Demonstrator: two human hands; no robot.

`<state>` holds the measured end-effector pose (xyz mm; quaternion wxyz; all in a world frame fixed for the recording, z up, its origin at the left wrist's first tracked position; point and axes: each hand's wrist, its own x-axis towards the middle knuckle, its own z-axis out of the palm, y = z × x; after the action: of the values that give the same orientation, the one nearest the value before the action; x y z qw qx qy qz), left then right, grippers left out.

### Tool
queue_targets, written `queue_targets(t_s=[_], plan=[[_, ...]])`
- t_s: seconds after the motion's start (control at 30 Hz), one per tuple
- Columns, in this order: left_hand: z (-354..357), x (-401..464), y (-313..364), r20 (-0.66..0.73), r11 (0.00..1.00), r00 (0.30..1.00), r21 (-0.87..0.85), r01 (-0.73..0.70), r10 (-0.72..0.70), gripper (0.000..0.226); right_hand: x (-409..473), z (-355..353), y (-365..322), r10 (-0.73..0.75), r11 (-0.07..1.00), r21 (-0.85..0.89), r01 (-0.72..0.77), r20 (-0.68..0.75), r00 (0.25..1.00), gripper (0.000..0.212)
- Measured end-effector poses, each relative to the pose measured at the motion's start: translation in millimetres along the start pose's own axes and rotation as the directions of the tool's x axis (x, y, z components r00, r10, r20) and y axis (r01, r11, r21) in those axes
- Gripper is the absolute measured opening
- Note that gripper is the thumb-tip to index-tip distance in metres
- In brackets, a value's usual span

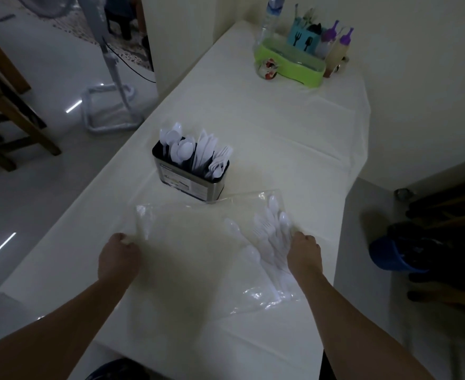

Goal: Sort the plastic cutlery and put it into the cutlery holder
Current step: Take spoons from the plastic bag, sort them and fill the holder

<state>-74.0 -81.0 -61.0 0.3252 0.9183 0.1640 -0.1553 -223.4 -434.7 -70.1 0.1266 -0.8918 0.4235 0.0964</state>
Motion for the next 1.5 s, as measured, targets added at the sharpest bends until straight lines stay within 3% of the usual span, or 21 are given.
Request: queue_targets(t_s=[0.1, 0.2, 0.37, 0.5, 0.57, 0.7, 1.1, 1.5], plan=[[1, -11, 0, 0.028, 0.997, 0.999, 0.057, -0.048, 0.047, 0.062, 1, -4, 0, 0.016, 0.999, 0.035, -0.017, 0.018, 1.000, 0.031], [2, -19, -4, 0.051, 0.954, 0.980, 0.227, -0.197, 0.191, 0.073, 2, -6, 0, 0.048, 0.997, 0.063, -0.050, 0.031, 0.998, 0.028], [9, -26, -23, 0.118, 0.745, 0.887, 0.500, -0.442, 0.446, 0.068, 8, -7, 1, 0.106, 0.989, 0.098, -0.109, 0.032, 0.994, 0.027], [11, -29, -33, 0.240, 0.594, 0.796, 0.555, -0.582, 0.556, 0.058, 12, -7, -1, 0.081, 0.995, 0.065, -0.081, 0.000, 0.997, 0.028], [14, -33, -35, 0.313, 0.571, 0.771, 0.531, -0.627, 0.555, 0.058, 12, -6, -2, 0.063, 0.997, 0.053, -0.062, -0.021, 0.998, 0.030], [20, -32, -38, 0.381, 0.588, 0.792, 0.531, -0.610, 0.477, 0.055, 11, -10, -3, 0.071, 0.995, 0.070, -0.068, -0.029, 0.997, 0.027], [48, -44, -35, 0.386, 0.568, 0.760, 0.508, -0.648, 0.522, 0.074, -23, -42, -31, 0.034, 0.978, 0.205, -0.024, -0.043, 0.998, 0.026], [57, -42, -36, 0.426, 0.538, 0.748, 0.522, -0.662, 0.509, 0.076, -83, -82, -77, -0.140, 0.940, 0.290, 0.180, -0.154, 0.978, 0.015]])
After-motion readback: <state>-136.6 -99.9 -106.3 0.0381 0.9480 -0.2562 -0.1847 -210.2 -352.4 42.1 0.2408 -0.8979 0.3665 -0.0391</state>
